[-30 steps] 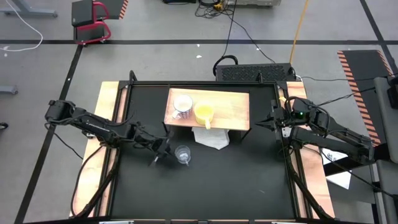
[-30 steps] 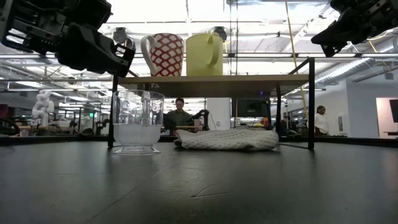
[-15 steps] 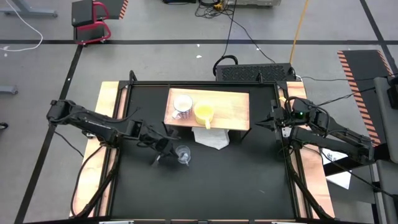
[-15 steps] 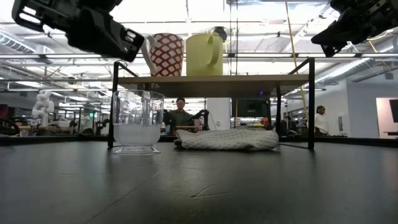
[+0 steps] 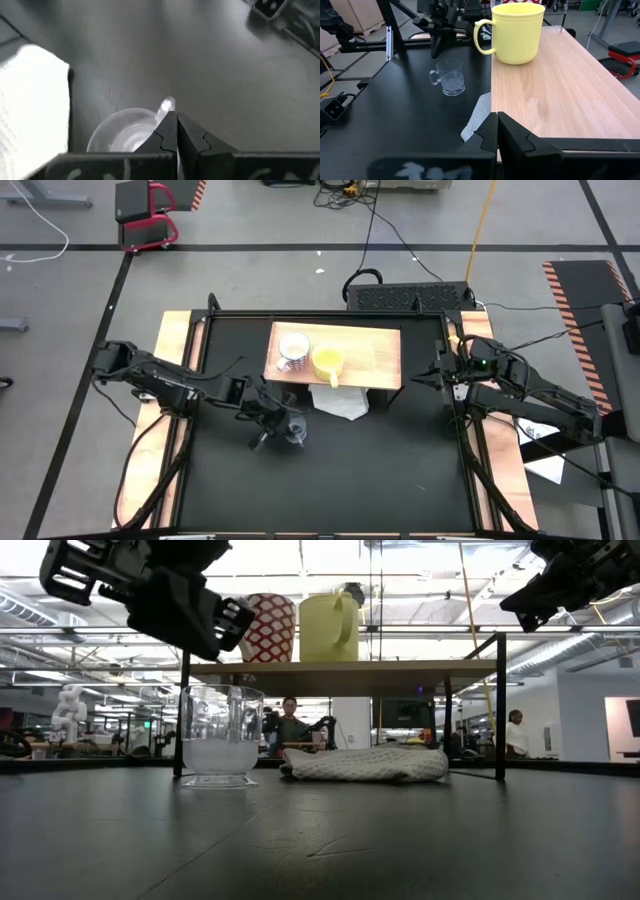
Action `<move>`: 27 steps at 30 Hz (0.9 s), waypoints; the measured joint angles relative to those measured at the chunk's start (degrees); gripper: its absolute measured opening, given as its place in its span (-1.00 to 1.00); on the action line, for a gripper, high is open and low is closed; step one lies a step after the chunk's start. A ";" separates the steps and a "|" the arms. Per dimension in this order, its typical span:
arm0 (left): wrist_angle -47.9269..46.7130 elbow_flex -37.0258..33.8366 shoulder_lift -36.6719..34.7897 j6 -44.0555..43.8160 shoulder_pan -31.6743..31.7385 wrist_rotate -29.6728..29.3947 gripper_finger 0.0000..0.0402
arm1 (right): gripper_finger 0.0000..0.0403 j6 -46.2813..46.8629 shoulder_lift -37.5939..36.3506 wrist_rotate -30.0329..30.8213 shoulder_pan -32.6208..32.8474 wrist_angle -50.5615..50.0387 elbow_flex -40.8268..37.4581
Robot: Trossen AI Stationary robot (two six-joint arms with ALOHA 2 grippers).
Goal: Stack small to large cups/mugs on shelf
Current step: Put the transparent mug on the shelf
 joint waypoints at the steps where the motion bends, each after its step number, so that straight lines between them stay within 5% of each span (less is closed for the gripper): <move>1: -0.54 0.34 -0.02 -0.01 0.01 -0.49 -1.00 | -1.00 -0.02 0.00 0.00 0.00 0.05 0.00; 6: -1.51 1.34 -0.02 -1.20 0.01 -4.65 -0.97 | -1.00 -0.02 0.05 0.00 0.00 -0.02 0.00; 27: -7.48 1.66 -0.09 -4.60 -0.28 -4.20 -0.50 | -1.00 -0.01 0.05 0.00 0.00 -0.01 -0.01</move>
